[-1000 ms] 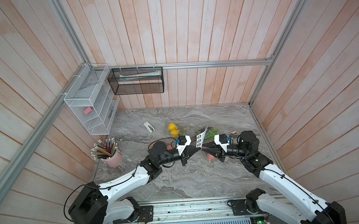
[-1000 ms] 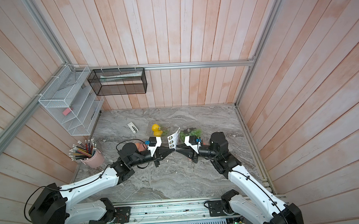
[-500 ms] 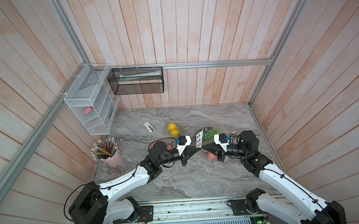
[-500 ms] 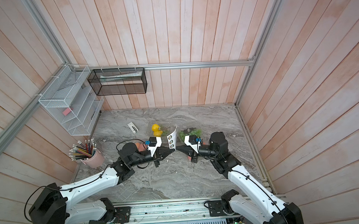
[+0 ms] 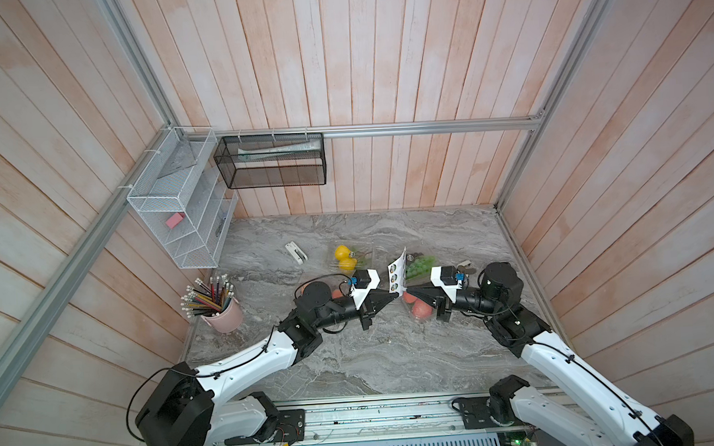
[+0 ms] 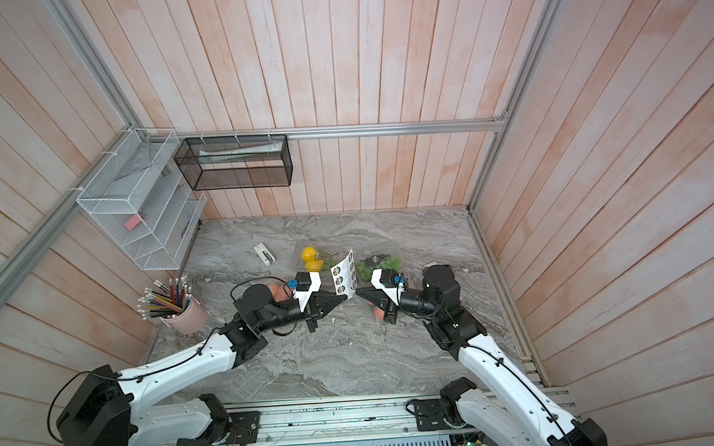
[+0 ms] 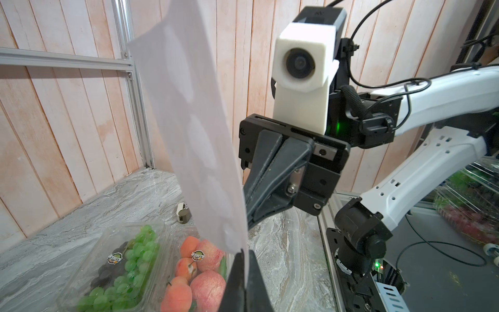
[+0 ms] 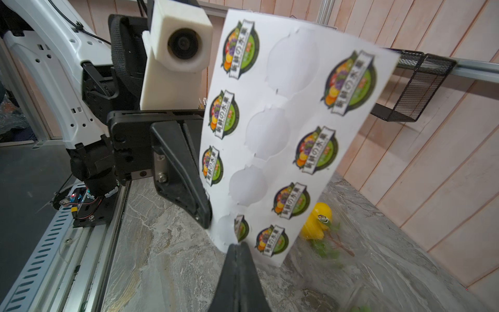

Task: Label fruit boxes
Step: Tear off the label from the label sticker.

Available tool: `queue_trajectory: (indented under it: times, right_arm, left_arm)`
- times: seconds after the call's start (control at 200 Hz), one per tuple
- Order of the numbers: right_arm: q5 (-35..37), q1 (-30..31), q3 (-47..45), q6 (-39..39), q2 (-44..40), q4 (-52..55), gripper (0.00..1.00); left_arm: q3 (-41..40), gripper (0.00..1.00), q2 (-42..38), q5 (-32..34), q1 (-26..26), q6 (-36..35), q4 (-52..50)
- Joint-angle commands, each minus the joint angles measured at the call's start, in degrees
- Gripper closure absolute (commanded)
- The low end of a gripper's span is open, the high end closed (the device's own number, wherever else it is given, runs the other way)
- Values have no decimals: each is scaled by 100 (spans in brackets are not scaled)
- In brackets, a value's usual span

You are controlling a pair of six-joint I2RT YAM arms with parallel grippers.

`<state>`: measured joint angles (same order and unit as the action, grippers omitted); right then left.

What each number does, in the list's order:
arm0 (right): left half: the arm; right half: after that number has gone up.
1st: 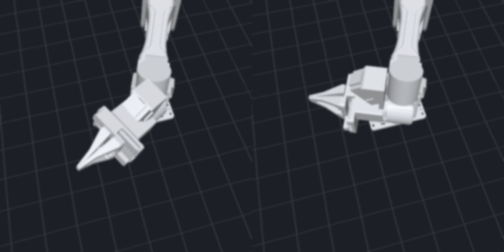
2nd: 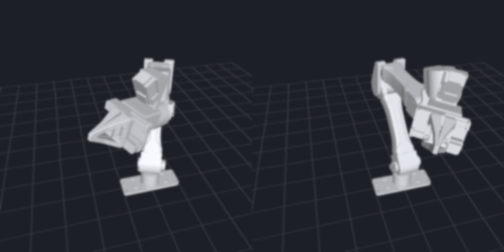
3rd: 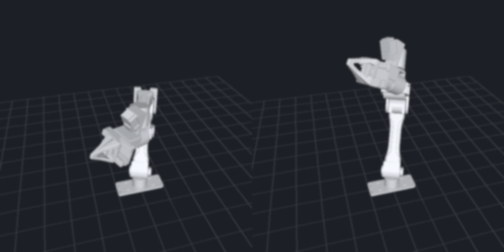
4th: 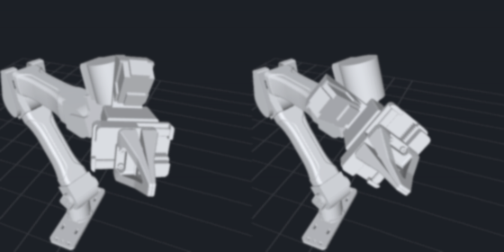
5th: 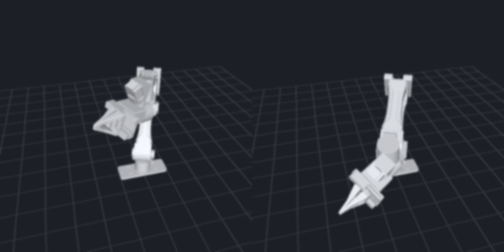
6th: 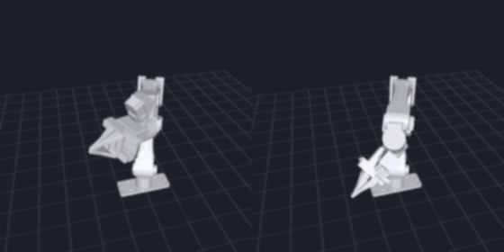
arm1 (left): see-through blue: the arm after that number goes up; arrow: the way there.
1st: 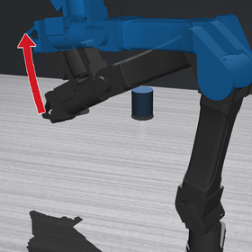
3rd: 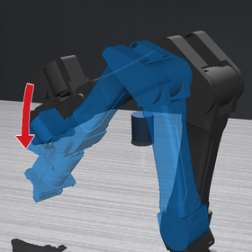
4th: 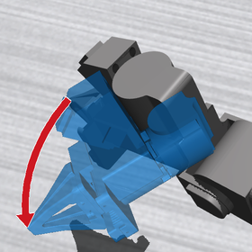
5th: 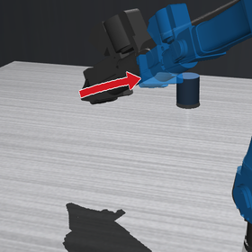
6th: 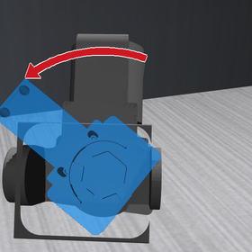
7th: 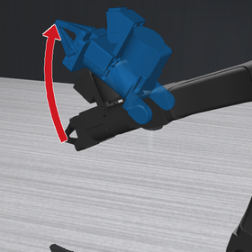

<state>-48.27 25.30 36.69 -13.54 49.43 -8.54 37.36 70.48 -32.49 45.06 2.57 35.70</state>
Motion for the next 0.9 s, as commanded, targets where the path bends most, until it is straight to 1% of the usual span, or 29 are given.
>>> queue_trajectory:
  times: [0.0,0.23,0.635,0.665,0.76,0.895]
  right_arm:
    - [107,-90,12,-40,-132,190,100]
    - [64,-202,-9,-26,-273,212,100]
    - [-112,-273,-5,-61,-469,336,100]
    - [-108,-277,12,-85,-469,350,100]
    - [-77,-276,64,-152,-476,438,100]
    - [-20,-277,97,-258,-478,523,100]
  left_arm:
    - [-99,100,-111,59,26,-57,-32]
    - [-89,100,-91,101,25,-63,-54]
    - [-6,100,-9,487,-4,147,-283]
    - [16,100,14,489,-12,328,-358]
    - [67,100,22,440,-48,562,-714]
    - [104,100,1,385,-111,1022,-1660]
